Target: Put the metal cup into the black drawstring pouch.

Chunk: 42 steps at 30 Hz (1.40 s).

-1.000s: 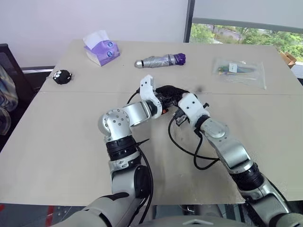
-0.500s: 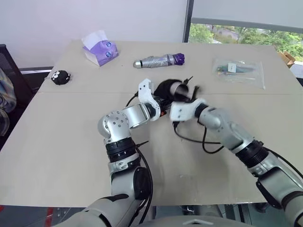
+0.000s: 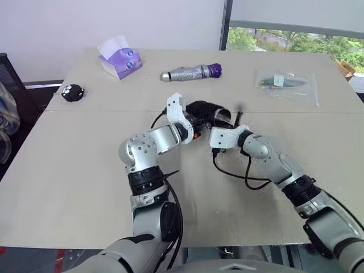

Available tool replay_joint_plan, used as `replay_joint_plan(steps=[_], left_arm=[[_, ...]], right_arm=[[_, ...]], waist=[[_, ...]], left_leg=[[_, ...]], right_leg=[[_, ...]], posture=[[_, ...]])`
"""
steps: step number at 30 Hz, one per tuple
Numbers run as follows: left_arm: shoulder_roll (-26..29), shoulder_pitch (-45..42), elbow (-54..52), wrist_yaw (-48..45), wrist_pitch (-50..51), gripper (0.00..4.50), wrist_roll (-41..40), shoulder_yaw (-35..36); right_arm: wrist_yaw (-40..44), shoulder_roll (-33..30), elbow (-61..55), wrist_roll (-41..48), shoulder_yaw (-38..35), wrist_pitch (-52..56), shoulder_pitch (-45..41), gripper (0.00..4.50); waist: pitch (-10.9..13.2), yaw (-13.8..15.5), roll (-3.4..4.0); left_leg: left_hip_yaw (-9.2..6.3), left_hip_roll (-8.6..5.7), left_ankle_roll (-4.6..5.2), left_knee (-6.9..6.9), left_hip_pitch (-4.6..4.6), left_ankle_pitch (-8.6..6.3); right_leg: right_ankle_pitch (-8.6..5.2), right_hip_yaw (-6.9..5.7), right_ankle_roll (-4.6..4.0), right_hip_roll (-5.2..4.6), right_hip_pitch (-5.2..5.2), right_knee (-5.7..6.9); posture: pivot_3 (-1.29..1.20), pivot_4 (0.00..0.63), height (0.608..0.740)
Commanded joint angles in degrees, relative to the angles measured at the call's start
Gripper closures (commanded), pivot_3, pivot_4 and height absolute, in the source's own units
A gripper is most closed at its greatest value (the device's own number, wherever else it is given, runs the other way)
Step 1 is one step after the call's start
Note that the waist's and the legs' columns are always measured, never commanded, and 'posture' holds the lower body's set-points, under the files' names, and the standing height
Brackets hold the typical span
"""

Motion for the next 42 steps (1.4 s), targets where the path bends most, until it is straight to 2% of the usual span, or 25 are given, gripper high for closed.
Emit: replay_joint_plan(steps=[1, 5, 12, 15, 21, 26, 29, 31, 33, 35, 42], left_arm=[[0.7, 1.1, -4.3, -4.0, -2.7, 4.50, -2.2, -3.9], [1.3, 1.9, -4.3, -5.1, -4.1, 4.50, -2.6, -5.0], [1.5, 1.7, -2.8, -5.7, -5.8, 4.50, -3.4, -4.5], [1.5, 2.0, -2.6, -6.1, -6.3, 4.50, -4.1, -4.4], [1.9, 3.0, -2.6, -6.6, -6.5, 4.50, -5.1, -4.3], [1.6, 3.2, -1.9, -6.1, -6.4, 4.50, -6.7, -2.5], [0.7, 3.5, -0.8, -5.6, -5.8, 4.50, -9.1, -0.1], [0.1, 3.6, 0.8, -4.8, -5.4, 4.50, -11.1, 2.4], [-0.1, 3.8, 2.1, -4.0, -5.3, 4.50, -12.5, 4.1], [0.0, 4.1, 2.8, -3.1, -5.3, 4.50, -13.5, 4.9], [0.6, 5.1, 3.7, -1.4, -5.4, 4.50, -16.7, 5.3]], right_arm=[[-0.2, 5.6, -3.4, 9.8, -7.7, 6.9, 0.1, 4.42], [0.3, 10.7, -6.4, 18.5, -12.5, 11.4, 0.2, 4.42], [1.9, 13.6, -10.6, 24.8, -13.2, 13.8, 1.5, 4.42], [1.7, 12.9, -10.8, 24.4, -12.5, 13.9, 1.5, 4.42], [-2.2, -0.1, -4.4, 3.0, -1.2, -5.2, -2.6, 4.42], [-3.4, -5.5, -1.2, -5.0, 3.5, -14.9, -4.6, 4.42], [-3.1, -5.5, -0.6, -5.2, 3.5, -16.7, -4.1, 3.53], [-3.4, -5.1, -1.2, -4.7, 2.6, -17.2, -3.8, 2.66], [-3.5, -5.1, -2.1, -4.4, 1.7, -17.3, -3.6, 1.54], [-3.1, -5.2, -3.2, -3.4, 0.8, -16.9, -2.9, 0.83], [-0.5, -5.3, -8.5, -0.3, -1.6, -14.0, 0.6, 0.83]], waist=[[0.0, -0.6, 0.05], [0.0, -0.5, 0.05], [0.0, -0.6, 0.05], [0.0, -0.6, 0.05], [0.0, -0.7, 0.05], [0.0, -0.7, 0.04], [0.0, -0.8, 0.04], [0.0, -0.7, 0.03], [0.0, -0.6, 0.03], [0.0, -0.4, 0.02], [0.0, -0.5, 0.03]], left_leg=[[-0.02, 0.01, -0.01, -0.01, 0.03, 0.00], [-0.06, -0.02, -0.01, 0.02, 0.03, 0.01], [-0.07, -0.03, 0.02, 0.00, 0.01, -0.01], [-0.08, -0.03, 0.03, -0.02, 0.01, -0.01], [-0.05, -0.10, 0.13, 0.01, 0.02, -0.06], [-0.03, -0.09, 0.01, -0.04, 0.03, 0.01], [-0.04, -0.08, 0.00, -0.05, 0.03, 0.01], [-0.06, -0.07, 0.00, -0.04, 0.03, 0.02], [-0.07, -0.08, 0.00, 0.01, 0.02, 0.01], [-0.06, -0.10, 0.00, 0.03, 0.02, 0.02], [-0.07, -0.10, 0.00, 0.01, 0.01, 0.01]], right_leg=[[0.00, 0.07, 0.00, 0.00, -0.01, 0.04], [0.01, 0.04, -0.01, 0.00, 0.00, 0.06], [0.01, 0.02, -0.01, 0.01, -0.01, 0.05], [0.01, 0.03, -0.01, 0.01, -0.01, 0.05], [0.00, 0.13, 0.00, 0.02, -0.01, 0.05], [0.00, 0.12, 0.00, 0.05, -0.02, 0.04], [0.00, 0.12, 0.00, 0.04, -0.02, 0.04], [0.00, 0.13, 0.00, 0.04, -0.02, 0.03], [0.00, 0.13, 0.00, 0.02, -0.01, 0.03], [0.00, 0.12, 0.00, 0.01, 0.01, 0.03], [0.00, 0.12, 0.00, 0.02, 0.01, 0.03]], posture=[[0.00, 0.150, 0.740], [0.00, 0.150, 0.740], [0.00, 0.150, 0.740], [0.00, 0.150, 0.740], [0.00, 0.150, 0.740], [0.00, 0.150, 0.740], [0.00, 0.150, 0.740], [0.00, 0.150, 0.740], [0.00, 0.150, 0.740], [0.00, 0.150, 0.740], [0.00, 0.150, 0.740]])
